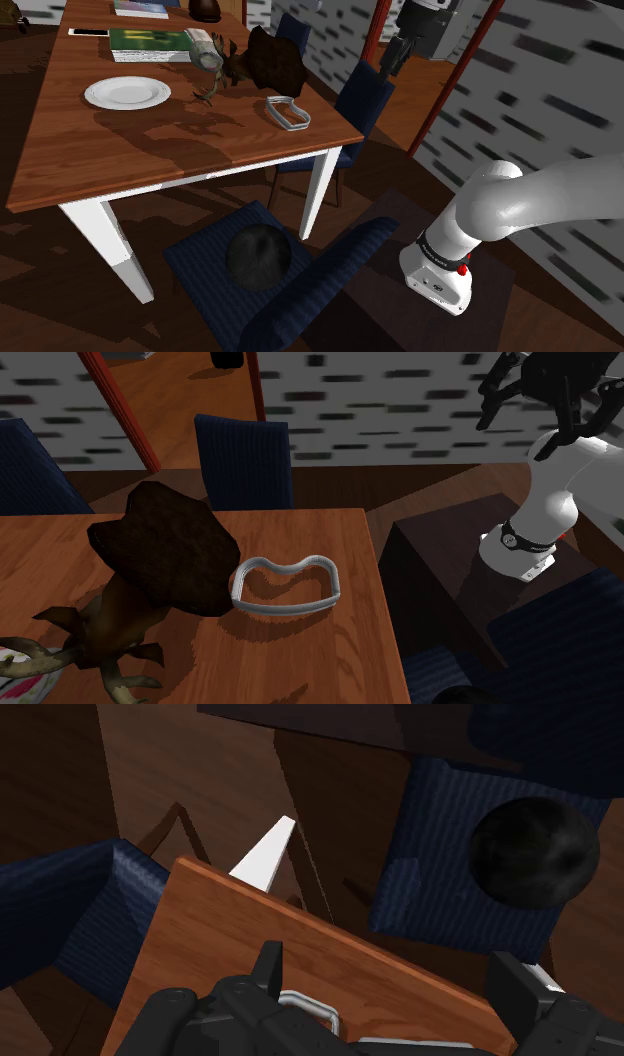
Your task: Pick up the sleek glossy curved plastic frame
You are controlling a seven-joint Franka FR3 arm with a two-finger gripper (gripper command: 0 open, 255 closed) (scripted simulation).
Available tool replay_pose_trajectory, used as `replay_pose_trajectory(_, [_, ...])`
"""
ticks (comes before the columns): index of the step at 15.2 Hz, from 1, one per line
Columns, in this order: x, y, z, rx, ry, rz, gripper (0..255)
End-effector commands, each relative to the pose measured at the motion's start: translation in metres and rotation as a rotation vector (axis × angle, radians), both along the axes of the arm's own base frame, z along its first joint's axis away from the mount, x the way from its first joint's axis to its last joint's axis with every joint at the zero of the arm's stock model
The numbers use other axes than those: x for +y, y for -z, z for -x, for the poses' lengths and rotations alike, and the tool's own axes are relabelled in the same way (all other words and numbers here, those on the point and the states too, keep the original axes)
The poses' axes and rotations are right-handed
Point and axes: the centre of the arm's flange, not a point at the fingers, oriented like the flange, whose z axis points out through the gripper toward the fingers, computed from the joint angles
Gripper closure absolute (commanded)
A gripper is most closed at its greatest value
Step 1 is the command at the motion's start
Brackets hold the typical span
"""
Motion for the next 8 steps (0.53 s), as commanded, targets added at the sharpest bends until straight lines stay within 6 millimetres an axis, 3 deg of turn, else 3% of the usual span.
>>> replay_pose_trajectory(1, [0.0, 0.0, 0.0, 0.0, 0.0, 0.0, 0])
replay_pose_trajectory(8, [-0.006, 0.052, -0.078, 0.014, 0.016, 0.017, 0])
